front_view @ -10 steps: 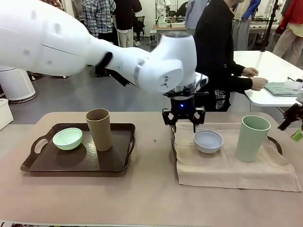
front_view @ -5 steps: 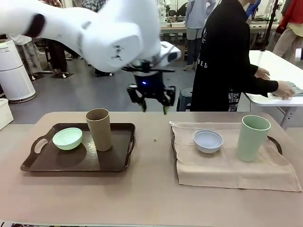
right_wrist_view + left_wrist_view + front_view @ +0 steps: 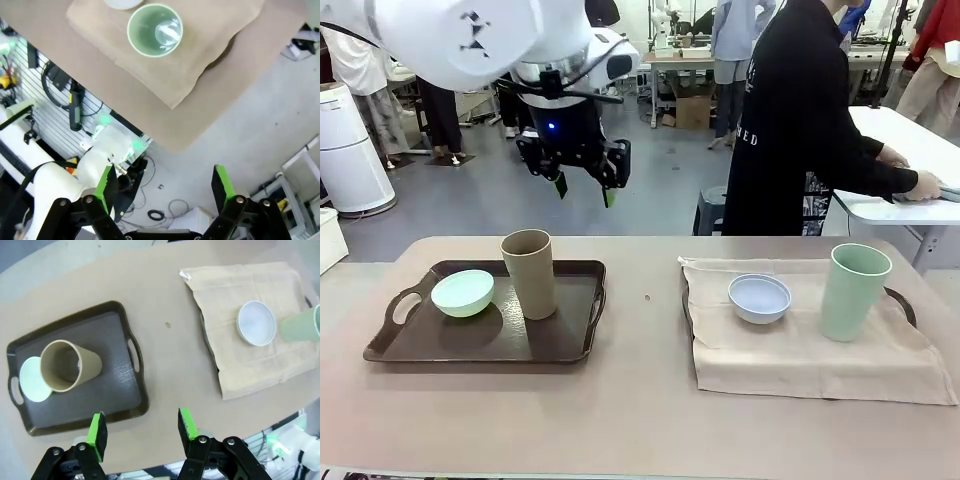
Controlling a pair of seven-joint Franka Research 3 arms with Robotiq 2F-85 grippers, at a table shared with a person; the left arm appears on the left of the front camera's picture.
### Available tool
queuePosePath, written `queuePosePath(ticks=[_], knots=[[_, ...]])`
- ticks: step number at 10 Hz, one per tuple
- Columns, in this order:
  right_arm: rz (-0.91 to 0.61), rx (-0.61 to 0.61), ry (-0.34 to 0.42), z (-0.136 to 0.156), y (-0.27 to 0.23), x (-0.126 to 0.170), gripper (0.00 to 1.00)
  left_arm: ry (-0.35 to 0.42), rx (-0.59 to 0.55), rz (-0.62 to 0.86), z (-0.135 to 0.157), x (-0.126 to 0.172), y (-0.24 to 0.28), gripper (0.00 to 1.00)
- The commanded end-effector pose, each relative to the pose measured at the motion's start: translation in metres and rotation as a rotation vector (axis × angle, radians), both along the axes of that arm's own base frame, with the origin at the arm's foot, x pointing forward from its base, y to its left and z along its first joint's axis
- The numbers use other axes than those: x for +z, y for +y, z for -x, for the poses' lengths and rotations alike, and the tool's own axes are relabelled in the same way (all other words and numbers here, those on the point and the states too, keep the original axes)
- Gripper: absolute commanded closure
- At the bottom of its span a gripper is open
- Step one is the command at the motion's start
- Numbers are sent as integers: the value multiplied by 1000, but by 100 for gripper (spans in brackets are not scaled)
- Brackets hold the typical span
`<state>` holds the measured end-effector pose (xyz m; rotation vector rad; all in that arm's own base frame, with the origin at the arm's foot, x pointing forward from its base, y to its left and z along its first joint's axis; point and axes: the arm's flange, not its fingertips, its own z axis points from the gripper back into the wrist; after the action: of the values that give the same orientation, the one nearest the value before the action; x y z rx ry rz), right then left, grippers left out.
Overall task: Set up a tray with a mat and arrange the tableware.
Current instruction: Place the Picnic Bowl and Reusable plastic cup back onto the Handle tray in front of the human's position, then pick up the Picnic Bowl and Reusable plastic cup from the Handle tray in front of the human's position and hold them in the air.
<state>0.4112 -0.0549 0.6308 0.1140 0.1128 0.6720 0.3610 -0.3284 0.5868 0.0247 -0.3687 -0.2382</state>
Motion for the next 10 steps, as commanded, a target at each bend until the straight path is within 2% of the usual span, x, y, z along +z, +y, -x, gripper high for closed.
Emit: queuePosePath(ticks=[1,10], knots=[[-45,34,10,-5,-12,-11,3,11,-13,28,-7,-13,-9,26],[-28,26,18,-5,-13,-10,3,8,-15,6,-8,-15,-11,26]])
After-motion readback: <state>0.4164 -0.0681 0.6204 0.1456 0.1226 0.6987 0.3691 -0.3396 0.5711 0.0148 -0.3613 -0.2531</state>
